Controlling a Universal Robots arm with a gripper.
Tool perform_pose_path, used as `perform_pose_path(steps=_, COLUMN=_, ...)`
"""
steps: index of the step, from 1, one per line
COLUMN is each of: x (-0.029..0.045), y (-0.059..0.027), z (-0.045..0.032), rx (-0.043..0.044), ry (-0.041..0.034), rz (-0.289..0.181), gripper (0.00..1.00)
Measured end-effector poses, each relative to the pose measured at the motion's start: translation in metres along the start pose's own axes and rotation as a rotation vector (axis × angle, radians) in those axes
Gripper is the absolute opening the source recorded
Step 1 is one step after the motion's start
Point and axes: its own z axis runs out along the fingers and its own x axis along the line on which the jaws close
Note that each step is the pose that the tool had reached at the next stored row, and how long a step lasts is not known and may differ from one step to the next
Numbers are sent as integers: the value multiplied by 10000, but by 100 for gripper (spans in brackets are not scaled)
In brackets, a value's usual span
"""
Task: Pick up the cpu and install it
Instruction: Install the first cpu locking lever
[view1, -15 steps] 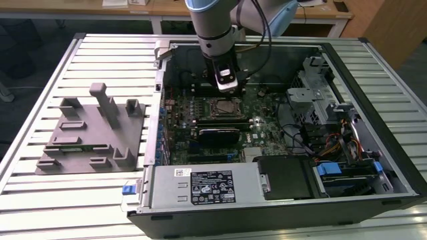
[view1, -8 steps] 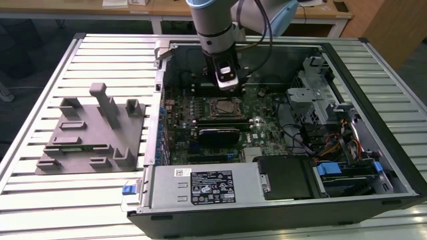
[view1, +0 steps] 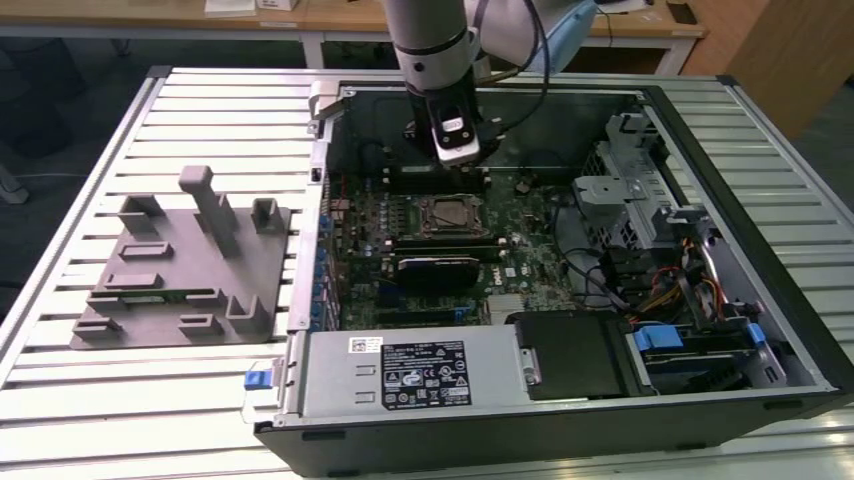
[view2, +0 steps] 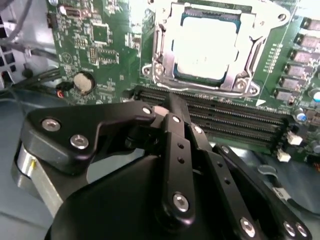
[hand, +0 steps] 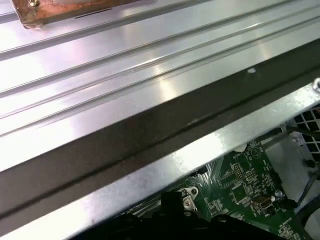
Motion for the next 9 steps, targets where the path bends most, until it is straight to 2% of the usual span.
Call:
perform_pose_path(steps=4, x=-1, y=0, z=0, rx=8, ry=1, rz=-2, gripper=11)
perform_pose_path(steps=5, x=-7, y=3, z=3, rx=34, ry=27, rz=-2, gripper=11)
perform_pose_path(steps=7, x=-30, y=13, z=12, rx=130, ry=159, rz=1, gripper=11)
perform_pose_path(steps=9, x=-63, y=21, z=23, rx=238, ry=330, rz=9, gripper=11)
